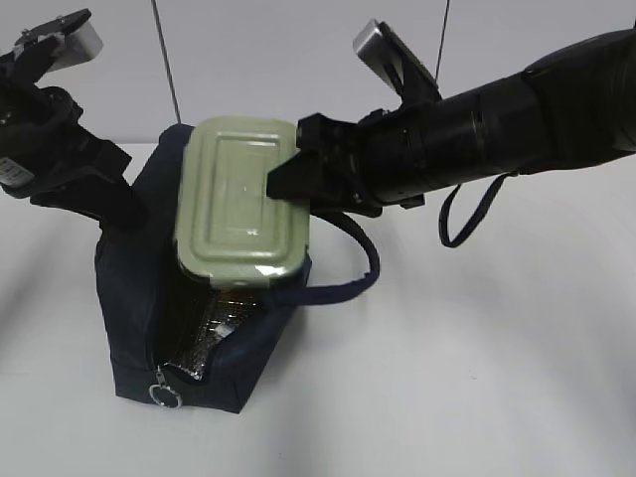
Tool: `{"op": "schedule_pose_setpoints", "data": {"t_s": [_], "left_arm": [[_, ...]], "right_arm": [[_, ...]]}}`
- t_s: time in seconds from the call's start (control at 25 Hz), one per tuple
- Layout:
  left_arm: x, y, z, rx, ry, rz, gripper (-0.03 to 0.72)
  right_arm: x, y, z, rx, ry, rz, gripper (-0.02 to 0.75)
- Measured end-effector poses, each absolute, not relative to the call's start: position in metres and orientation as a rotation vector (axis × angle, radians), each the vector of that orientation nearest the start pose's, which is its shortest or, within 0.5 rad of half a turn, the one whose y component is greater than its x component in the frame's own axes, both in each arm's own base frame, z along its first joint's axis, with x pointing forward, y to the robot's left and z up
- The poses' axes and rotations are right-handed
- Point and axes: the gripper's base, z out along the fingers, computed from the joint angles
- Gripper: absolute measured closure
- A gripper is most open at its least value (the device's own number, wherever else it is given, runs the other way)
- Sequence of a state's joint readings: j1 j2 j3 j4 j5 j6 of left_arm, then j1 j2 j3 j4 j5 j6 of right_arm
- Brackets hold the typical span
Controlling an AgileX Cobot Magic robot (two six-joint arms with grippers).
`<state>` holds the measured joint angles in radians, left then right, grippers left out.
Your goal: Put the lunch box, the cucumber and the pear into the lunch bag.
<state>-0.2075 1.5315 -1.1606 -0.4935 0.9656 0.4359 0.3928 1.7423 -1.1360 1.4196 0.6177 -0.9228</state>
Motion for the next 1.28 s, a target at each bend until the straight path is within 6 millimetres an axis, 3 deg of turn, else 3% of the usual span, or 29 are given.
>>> {"op": "schedule_pose_setpoints", "data": {"t_s": [0.2,0.44,0.72,0.96,1.28], "left_arm": [[0.292,-0.100,0.281,0.564,2.648,-0.612,0.670],[0.291,-0.103,0.283,0.568,2.630,-0.653,0.670],[0.289,-0.108,0.286,0.592,2.599,-0.751,0.670],[0.289,-0.108,0.285,0.599,2.603,-0.752,0.670],[0.288,-0.108,0.285,0.607,2.610,-0.750,0.670]], "right_arm": [[0.322,0.187,0.235,-0.334,2.420,1.016,0.463],[0.324,0.186,0.235,-0.311,2.447,0.994,0.463],[0.327,0.210,0.245,-0.367,2.422,0.978,0.463],[0.335,0.236,0.232,-0.406,2.466,0.971,0.463],[0.341,0.248,0.227,-0.499,2.485,0.963,0.462]]}}
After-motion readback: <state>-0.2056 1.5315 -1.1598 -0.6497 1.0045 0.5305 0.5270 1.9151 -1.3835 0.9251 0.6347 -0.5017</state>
